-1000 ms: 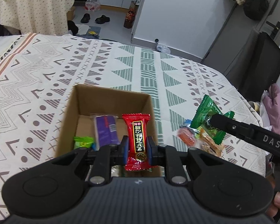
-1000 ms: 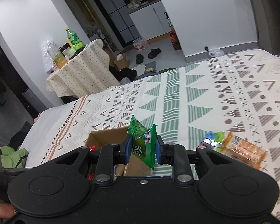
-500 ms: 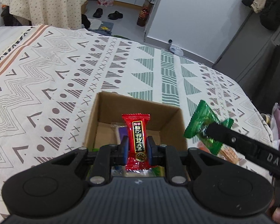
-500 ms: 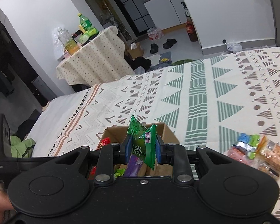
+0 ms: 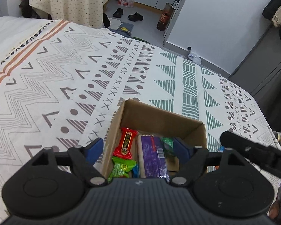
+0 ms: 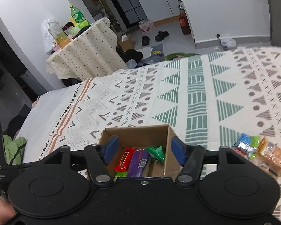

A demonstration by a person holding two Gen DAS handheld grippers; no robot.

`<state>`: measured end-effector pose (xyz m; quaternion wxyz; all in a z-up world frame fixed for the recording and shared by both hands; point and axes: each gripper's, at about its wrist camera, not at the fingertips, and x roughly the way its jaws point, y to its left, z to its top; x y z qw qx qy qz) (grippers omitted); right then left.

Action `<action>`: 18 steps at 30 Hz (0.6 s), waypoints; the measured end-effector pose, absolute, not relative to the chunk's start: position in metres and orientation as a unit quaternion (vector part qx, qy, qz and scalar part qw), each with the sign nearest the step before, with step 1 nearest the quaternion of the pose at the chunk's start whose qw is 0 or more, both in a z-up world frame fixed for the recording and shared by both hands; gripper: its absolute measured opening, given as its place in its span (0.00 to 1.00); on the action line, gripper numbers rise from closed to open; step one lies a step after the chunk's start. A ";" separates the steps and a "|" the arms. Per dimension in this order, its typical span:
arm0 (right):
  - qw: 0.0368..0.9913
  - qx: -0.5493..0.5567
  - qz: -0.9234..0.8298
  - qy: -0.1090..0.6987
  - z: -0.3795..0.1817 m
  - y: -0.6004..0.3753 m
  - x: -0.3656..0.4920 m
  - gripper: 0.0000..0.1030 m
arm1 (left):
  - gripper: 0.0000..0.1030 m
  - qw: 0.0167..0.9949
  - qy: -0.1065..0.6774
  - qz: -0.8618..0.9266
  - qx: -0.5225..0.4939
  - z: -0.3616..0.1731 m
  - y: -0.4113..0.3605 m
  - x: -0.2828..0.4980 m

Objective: Organize snacks
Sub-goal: 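Open both tools to drop the red bar and green candy into the box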

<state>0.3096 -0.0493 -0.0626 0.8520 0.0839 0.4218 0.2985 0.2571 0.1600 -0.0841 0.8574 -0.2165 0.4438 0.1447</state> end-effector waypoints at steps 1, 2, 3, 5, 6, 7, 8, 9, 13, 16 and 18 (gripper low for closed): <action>0.854 0.083 0.297 0.419 -0.061 -0.052 0.308 0.72 | 0.79 0.857 0.445 0.142 -0.216 -0.083 0.159 0.257; 0.855 0.085 0.296 0.417 -0.062 -0.056 0.307 0.75 | 0.79 0.858 0.445 0.138 -0.216 -0.082 0.158 0.256; 0.856 0.087 0.294 0.416 -0.063 -0.060 0.304 0.75 | 0.81 0.860 0.443 0.135 -0.215 -0.080 0.157 0.254; 0.857 0.094 0.288 0.417 -0.065 -0.071 0.299 0.75 | 0.86 0.864 0.440 0.132 -0.207 -0.076 0.152 0.250; 0.857 0.096 0.285 0.418 -0.065 -0.075 0.297 0.75 | 0.87 0.866 0.438 0.132 -0.203 -0.074 0.149 0.248; 0.858 0.097 0.283 0.418 -0.065 -0.079 0.295 0.77 | 0.89 0.868 0.436 0.130 -0.199 -0.072 0.147 0.246; 0.858 0.098 0.282 0.418 -0.063 -0.082 0.293 0.81 | 0.89 0.870 0.435 0.128 -0.195 -0.070 0.143 0.244; 0.859 0.099 0.283 0.416 -0.059 -0.086 0.290 0.84 | 0.91 0.871 0.435 0.127 -0.191 -0.069 0.139 0.242; 0.865 0.086 0.289 0.402 -0.047 -0.098 0.279 0.92 | 0.94 0.870 0.441 0.118 -0.184 -0.065 0.123 0.236; 0.863 0.092 0.290 0.404 -0.047 -0.112 0.275 0.94 | 0.94 0.871 0.444 0.113 -0.177 -0.064 0.109 0.231; 0.862 0.096 0.287 0.406 -0.048 -0.122 0.273 0.94 | 0.94 0.871 0.446 0.112 -0.171 -0.064 0.100 0.227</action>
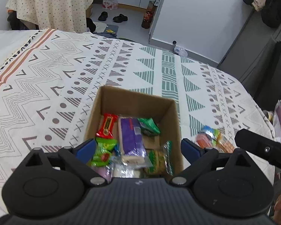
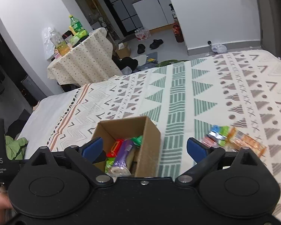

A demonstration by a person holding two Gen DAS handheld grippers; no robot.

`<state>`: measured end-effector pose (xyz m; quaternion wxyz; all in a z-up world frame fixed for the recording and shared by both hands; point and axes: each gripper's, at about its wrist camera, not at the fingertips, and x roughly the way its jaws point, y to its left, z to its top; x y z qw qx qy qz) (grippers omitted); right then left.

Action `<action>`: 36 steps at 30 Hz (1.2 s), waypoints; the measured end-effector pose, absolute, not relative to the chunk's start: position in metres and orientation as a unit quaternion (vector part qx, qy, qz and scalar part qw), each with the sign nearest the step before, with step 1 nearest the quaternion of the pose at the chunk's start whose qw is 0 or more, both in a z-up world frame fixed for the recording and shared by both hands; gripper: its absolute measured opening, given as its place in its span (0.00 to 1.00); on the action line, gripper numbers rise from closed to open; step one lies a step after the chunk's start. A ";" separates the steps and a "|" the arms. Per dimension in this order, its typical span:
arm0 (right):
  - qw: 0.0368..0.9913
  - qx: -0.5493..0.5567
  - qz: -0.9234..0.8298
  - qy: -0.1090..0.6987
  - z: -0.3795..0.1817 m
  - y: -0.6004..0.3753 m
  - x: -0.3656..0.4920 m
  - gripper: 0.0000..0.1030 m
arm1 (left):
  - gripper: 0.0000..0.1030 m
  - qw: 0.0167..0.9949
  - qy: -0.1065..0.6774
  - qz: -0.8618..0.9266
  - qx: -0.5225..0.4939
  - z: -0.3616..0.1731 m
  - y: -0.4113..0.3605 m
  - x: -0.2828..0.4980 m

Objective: Organize snacks
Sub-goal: 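Open both tools to drop the red bar and green candy into the box, then move both open tools back toward the remaining snack pile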

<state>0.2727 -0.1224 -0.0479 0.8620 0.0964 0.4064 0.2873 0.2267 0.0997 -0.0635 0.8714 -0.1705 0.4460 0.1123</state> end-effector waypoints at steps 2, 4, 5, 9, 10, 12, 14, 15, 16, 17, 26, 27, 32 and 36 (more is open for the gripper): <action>0.862 0.098 0.286 0.406 -0.047 -0.132 0.270 0.96 | 0.94 0.871 0.449 0.112 -0.166 -0.063 0.090 0.224; 0.864 0.100 0.288 0.400 -0.046 -0.143 0.267 0.99 | 0.94 0.871 0.451 0.110 -0.162 -0.062 0.082 0.222; 0.865 0.101 0.288 0.399 -0.045 -0.148 0.266 1.00 | 0.94 0.871 0.451 0.109 -0.160 -0.062 0.078 0.221; 0.866 0.110 0.290 0.392 -0.044 -0.170 0.266 1.00 | 0.94 0.873 0.450 0.104 -0.155 -0.059 0.060 0.219; 0.866 0.113 0.291 0.391 -0.045 -0.175 0.267 1.00 | 0.94 0.874 0.450 0.103 -0.155 -0.059 0.055 0.219; 0.863 0.117 0.296 0.392 -0.050 -0.186 0.268 1.00 | 0.94 0.875 0.446 0.106 -0.154 -0.058 0.047 0.219; 0.861 0.119 0.295 0.396 -0.056 -0.195 0.269 1.00 | 0.94 0.875 0.446 0.107 -0.155 -0.058 0.039 0.220; 0.860 0.123 0.294 0.398 -0.059 -0.202 0.270 1.00 | 0.94 0.875 0.447 0.106 -0.155 -0.058 0.035 0.221; 0.858 0.125 0.295 0.400 -0.062 -0.207 0.271 1.00 | 0.94 0.874 0.448 0.106 -0.155 -0.058 0.031 0.223; 0.857 0.127 0.296 0.402 -0.064 -0.211 0.272 1.00 | 0.94 0.875 0.447 0.106 -0.154 -0.058 0.026 0.224; 0.858 0.150 0.283 0.402 -0.078 -0.262 0.278 1.00 | 0.94 0.876 0.450 0.100 -0.145 -0.069 -0.016 0.241; 0.857 0.154 0.283 0.401 -0.080 -0.267 0.280 1.00 | 0.94 0.875 0.450 0.099 -0.146 -0.071 -0.020 0.244; 0.856 0.175 0.260 0.411 -0.100 -0.292 0.294 1.00 | 0.94 0.876 0.449 0.091 -0.151 -0.081 -0.039 0.260; 0.860 0.185 0.248 0.406 -0.108 -0.307 0.304 0.99 | 0.94 0.874 0.451 0.087 -0.159 -0.091 -0.048 0.275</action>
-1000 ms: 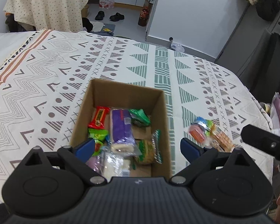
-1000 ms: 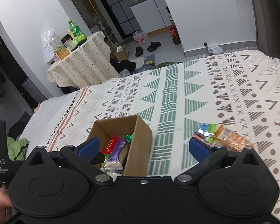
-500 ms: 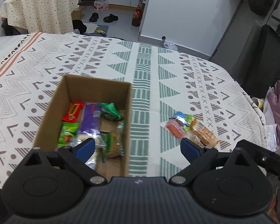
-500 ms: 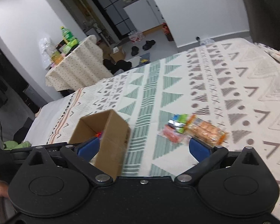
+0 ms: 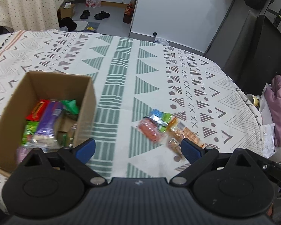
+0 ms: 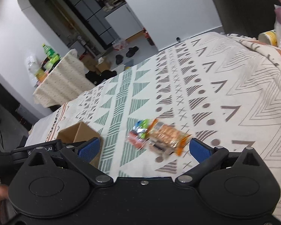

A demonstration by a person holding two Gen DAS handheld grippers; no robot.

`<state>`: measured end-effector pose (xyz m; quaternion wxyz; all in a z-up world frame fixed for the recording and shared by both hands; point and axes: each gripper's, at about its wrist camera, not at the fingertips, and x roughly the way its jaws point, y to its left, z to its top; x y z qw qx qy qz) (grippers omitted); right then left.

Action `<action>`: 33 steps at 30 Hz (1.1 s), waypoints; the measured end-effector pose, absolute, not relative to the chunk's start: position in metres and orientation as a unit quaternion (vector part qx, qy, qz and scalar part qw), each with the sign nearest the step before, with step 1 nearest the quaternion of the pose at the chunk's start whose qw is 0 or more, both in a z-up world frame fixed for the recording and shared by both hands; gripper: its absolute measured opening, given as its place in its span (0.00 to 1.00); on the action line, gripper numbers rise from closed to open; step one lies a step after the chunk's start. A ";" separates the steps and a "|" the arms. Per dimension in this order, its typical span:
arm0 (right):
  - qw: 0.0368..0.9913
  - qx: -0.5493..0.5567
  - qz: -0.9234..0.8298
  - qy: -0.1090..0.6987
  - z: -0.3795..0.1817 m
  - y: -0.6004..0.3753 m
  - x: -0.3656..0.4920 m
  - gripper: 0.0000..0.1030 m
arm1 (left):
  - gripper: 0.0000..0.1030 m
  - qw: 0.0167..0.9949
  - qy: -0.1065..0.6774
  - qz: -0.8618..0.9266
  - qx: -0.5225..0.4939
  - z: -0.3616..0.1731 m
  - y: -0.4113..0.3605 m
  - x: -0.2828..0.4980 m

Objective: Organize snacks
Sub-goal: 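Move both open tools back toward the remaining snack pile, then grasp pink candy with left tool while right tool grasps orange biscuit pack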

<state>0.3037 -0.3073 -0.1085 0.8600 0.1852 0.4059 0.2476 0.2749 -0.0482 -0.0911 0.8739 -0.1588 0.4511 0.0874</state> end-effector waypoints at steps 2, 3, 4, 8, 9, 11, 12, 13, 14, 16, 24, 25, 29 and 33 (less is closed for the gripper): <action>0.860 0.190 0.243 0.406 -0.114 -0.313 0.309 0.97 | 0.94 0.873 0.453 0.084 -0.162 -0.096 -0.052 0.282; 0.860 0.192 0.239 0.408 -0.117 -0.315 0.312 0.96 | 0.94 0.872 0.454 0.083 -0.162 -0.099 -0.054 0.286; 0.859 0.193 0.238 0.410 -0.121 -0.317 0.315 0.92 | 0.94 0.872 0.455 0.084 -0.162 -0.102 -0.055 0.291; 0.856 0.195 0.232 0.419 -0.134 -0.317 0.327 0.84 | 0.94 0.870 0.452 0.088 -0.177 -0.115 -0.056 0.306; 0.854 0.195 0.234 0.421 -0.137 -0.316 0.330 0.84 | 0.93 0.869 0.452 0.089 -0.179 -0.119 -0.056 0.310; 0.853 0.187 0.239 0.425 -0.143 -0.310 0.335 0.81 | 0.92 0.867 0.456 0.089 -0.180 -0.127 -0.057 0.318; 0.852 0.180 0.240 0.429 -0.146 -0.307 0.338 0.80 | 0.92 0.866 0.458 0.088 -0.182 -0.131 -0.057 0.321; 0.852 0.174 0.242 0.432 -0.149 -0.303 0.340 0.79 | 0.89 0.864 0.460 0.088 -0.184 -0.136 -0.057 0.324; 0.851 0.167 0.244 0.435 -0.153 -0.299 0.343 0.77 | 0.88 0.864 0.461 0.086 -0.184 -0.140 -0.057 0.326; 0.849 0.158 0.244 0.440 -0.159 -0.292 0.349 0.75 | 0.79 0.860 0.467 0.086 -0.186 -0.148 -0.057 0.332; 0.856 0.117 0.222 0.452 -0.181 -0.270 0.370 0.72 | 0.57 0.840 0.492 0.088 -0.211 -0.182 -0.053 0.353; 0.856 0.113 0.222 0.453 -0.183 -0.268 0.371 0.71 | 0.55 0.838 0.495 0.088 -0.212 -0.186 -0.053 0.355; 0.856 0.100 0.225 0.454 -0.187 -0.261 0.374 0.70 | 0.53 0.833 0.503 0.090 -0.212 -0.195 -0.053 0.362; 0.856 0.083 0.225 0.459 -0.192 -0.251 0.379 0.70 | 0.53 0.835 0.504 0.090 -0.203 -0.201 -0.057 0.368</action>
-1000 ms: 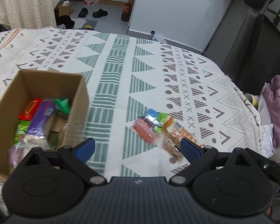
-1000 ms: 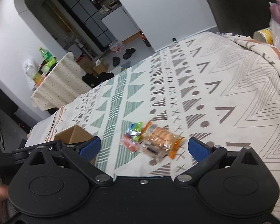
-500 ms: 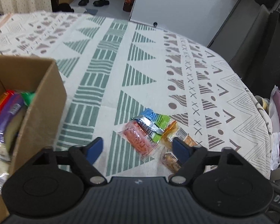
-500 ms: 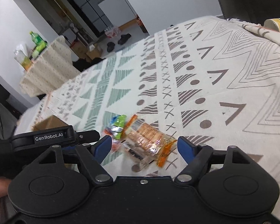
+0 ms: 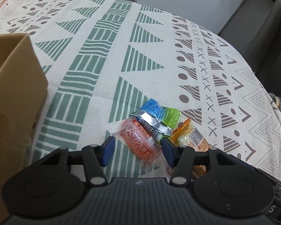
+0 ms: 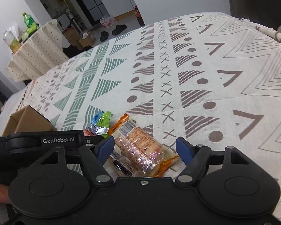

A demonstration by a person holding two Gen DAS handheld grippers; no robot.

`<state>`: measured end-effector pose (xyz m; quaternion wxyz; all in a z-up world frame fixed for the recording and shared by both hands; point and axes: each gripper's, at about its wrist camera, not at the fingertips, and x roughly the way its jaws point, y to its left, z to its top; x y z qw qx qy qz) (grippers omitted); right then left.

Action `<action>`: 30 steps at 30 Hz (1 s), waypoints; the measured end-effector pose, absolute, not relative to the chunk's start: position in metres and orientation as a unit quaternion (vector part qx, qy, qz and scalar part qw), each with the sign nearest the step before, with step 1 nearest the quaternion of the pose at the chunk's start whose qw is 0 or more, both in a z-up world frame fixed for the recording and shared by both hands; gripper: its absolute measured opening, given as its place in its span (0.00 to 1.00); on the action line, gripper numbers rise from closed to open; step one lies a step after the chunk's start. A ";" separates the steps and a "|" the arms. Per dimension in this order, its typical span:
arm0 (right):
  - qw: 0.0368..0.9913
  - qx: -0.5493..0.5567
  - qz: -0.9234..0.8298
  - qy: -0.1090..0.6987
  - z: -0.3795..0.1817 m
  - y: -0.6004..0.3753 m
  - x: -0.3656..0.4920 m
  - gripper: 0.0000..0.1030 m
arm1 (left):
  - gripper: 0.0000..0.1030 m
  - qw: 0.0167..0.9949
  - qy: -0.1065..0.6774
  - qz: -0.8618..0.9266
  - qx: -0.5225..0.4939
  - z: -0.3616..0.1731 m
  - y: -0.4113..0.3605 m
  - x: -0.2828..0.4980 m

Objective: Organize snacks
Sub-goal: 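Grasp pink candy with left tool while right tool grasps orange biscuit pack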

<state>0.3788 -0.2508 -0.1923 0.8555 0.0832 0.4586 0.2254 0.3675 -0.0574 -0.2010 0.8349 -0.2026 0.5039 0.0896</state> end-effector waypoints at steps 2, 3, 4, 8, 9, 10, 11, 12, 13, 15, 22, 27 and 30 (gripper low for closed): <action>0.853 0.076 0.221 0.466 -0.196 -0.247 0.380 0.67 | 0.52 0.833 0.505 0.096 -0.203 -0.203 -0.059 0.369; 0.851 0.072 0.219 0.472 -0.198 -0.246 0.381 0.66 | 0.52 0.832 0.505 0.097 -0.207 -0.203 -0.058 0.369; 0.851 0.064 0.217 0.475 -0.200 -0.245 0.381 0.62 | 0.52 0.833 0.505 0.096 -0.205 -0.203 -0.058 0.370; 0.846 0.048 0.225 0.481 -0.199 -0.241 0.376 0.44 | 0.30 0.834 0.510 0.102 -0.185 -0.202 -0.059 0.366; 0.844 0.051 0.227 0.484 -0.198 -0.241 0.375 0.44 | 0.27 0.833 0.510 0.101 -0.187 -0.201 -0.057 0.364; 0.843 0.052 0.227 0.485 -0.198 -0.242 0.375 0.42 | 0.27 0.833 0.510 0.098 -0.190 -0.201 -0.055 0.363; 0.841 0.053 0.228 0.487 -0.197 -0.243 0.373 0.40 | 0.27 0.833 0.510 0.095 -0.191 -0.200 -0.054 0.362; 0.840 0.057 0.228 0.489 -0.196 -0.245 0.372 0.38 | 0.26 0.834 0.510 0.092 -0.189 -0.199 -0.054 0.360; 0.838 0.061 0.228 0.491 -0.195 -0.245 0.372 0.37 | 0.26 0.835 0.509 0.088 -0.188 -0.198 -0.053 0.358; 0.836 0.072 0.228 0.494 -0.194 -0.248 0.371 0.35 | 0.25 0.835 0.509 0.084 -0.192 -0.197 -0.053 0.353; 0.838 0.084 0.225 0.489 -0.182 -0.253 0.364 0.34 | 0.23 0.837 0.507 0.082 -0.189 -0.185 -0.049 0.334; 0.837 0.112 0.229 0.484 -0.172 -0.258 0.360 0.34 | 0.23 0.844 0.498 0.076 -0.185 -0.168 -0.047 0.325; 0.836 0.123 0.236 0.480 -0.166 -0.259 0.356 0.34 | 0.23 0.849 0.491 0.069 -0.183 -0.156 -0.046 0.320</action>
